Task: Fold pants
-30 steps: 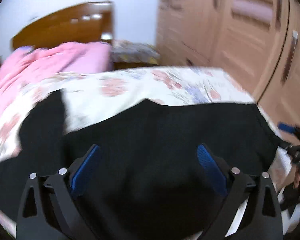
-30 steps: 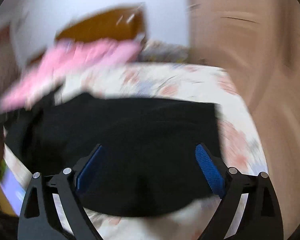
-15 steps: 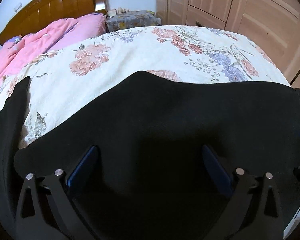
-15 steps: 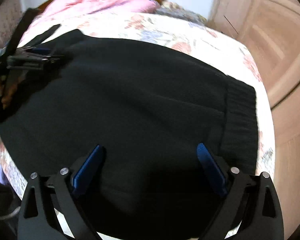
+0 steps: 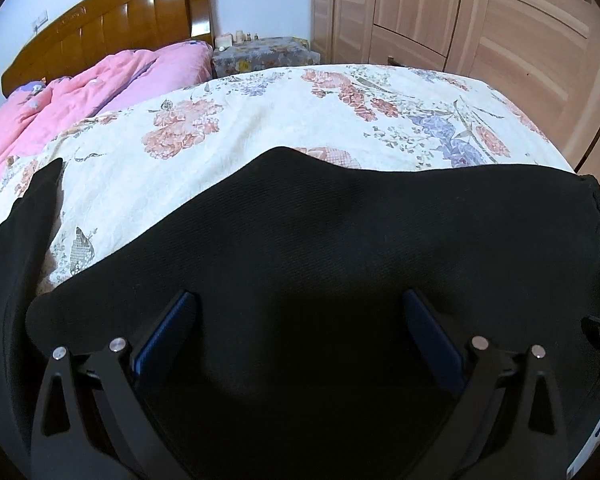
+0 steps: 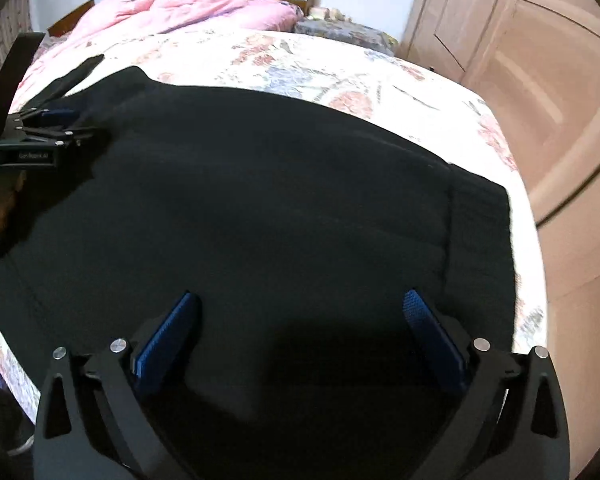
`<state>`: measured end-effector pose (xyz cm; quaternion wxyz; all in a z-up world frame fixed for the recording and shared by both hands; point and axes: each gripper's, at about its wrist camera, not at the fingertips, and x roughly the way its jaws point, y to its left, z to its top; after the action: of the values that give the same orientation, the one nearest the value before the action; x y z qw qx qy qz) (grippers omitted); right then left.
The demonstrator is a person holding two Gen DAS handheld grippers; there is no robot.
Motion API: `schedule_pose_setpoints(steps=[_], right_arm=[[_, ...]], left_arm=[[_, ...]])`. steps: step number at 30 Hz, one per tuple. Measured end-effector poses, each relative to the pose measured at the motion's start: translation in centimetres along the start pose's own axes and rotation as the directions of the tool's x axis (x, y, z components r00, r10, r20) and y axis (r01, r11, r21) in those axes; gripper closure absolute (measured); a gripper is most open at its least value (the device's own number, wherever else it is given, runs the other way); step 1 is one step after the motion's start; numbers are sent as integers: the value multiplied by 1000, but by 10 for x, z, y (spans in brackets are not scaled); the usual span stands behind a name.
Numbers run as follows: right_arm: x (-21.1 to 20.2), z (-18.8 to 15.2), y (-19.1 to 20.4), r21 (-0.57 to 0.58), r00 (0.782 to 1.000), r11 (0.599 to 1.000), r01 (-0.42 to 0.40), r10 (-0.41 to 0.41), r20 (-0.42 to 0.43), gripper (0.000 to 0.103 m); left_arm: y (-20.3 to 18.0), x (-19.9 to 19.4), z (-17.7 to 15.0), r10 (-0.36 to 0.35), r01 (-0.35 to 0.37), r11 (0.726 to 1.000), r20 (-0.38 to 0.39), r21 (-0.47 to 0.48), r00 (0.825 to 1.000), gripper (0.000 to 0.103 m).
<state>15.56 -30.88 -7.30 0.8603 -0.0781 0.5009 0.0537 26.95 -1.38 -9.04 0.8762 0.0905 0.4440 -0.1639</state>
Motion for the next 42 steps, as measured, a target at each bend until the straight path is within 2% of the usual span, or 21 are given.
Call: schedule_pose_setpoints(steps=[2,4,8,12,13,16,19,22,23,25,26,29,32,33,35,37,38,39,40,41,42], right_arm=[[-7,2,3,21,999,999,42,-41,-15,5],[-17,8,9,25,998,998,56,-57,24,5],[-27,26,52,-25,993,998,-58,61,106,5],[0,37,91,-120,996,990,-75,81,48,5],[8,35,94,-138,998,989,-54,58,25,5],[16,27,67,-60,990,989,-135,137,26,4],[16,19,57,-53,992,991,-125,125,0,5],[7,30,68,-39,997,996,-75,75,-1,5],[-2,44,69,-50,996,996,-80,81,24,5],[-6,62,85,-77,988,989,-124,130,79,5],[-6,70,92,-88,986,988,-126,135,98,5],[2,90,114,-127,984,986,-105,122,133,5],[17,89,123,-100,977,981,-166,177,116,5],[19,87,127,-97,977,980,-174,185,110,5],[31,87,127,-97,979,979,-177,185,87,5],[30,78,130,-95,978,979,-181,190,84,5],[30,77,129,-87,977,978,-190,197,83,5],[32,78,126,-73,974,976,-204,210,83,5],[31,79,124,-64,972,975,-213,218,86,5],[32,79,123,-58,971,974,-220,225,86,5],[32,79,119,-56,970,973,-224,228,86,5]], left_arm=[[1,0,0,-2,2,1000,3,2,1000,1],[1,0,-1,-5,5,1000,7,2,1000,1],[1,0,0,-9,9,1000,9,1,1000,1],[9,-8,-3,-5,5,1000,19,-25,1000,1],[19,-13,-5,3,-2,999,20,-44,1000,1],[56,-29,-15,56,-55,989,4,-137,998,2],[96,-56,-31,-5,9,967,17,-254,1000,2],[130,-99,-46,-86,126,932,131,-341,988,2],[140,-108,-45,-59,109,928,148,-356,987,2],[164,-120,-30,67,-11,925,134,-380,989,2],[175,-118,-18,125,-81,920,91,-382,988,2],[192,-91,12,158,-163,932,-43,-322,987,2],[189,-40,42,197,-230,951,-171,-204,965,4],[188,-30,44,208,-242,953,-191,-180,959,8],[191,-2,51,248,-296,943,-272,-153,930,20],[203,18,51,222,-295,936,-331,-191,917,33],[207,23,48,218,-301,932,-352,-202,910,33],[211,21,46,209,-294,929,-335,-226,919,47],[213,18,44,208,-294,926,-327,-238,922,81],[217,10,41,203,-282,923,-292,-260,935,94],[221,-7,37,197,-262,920,-235,-293,952,93]])
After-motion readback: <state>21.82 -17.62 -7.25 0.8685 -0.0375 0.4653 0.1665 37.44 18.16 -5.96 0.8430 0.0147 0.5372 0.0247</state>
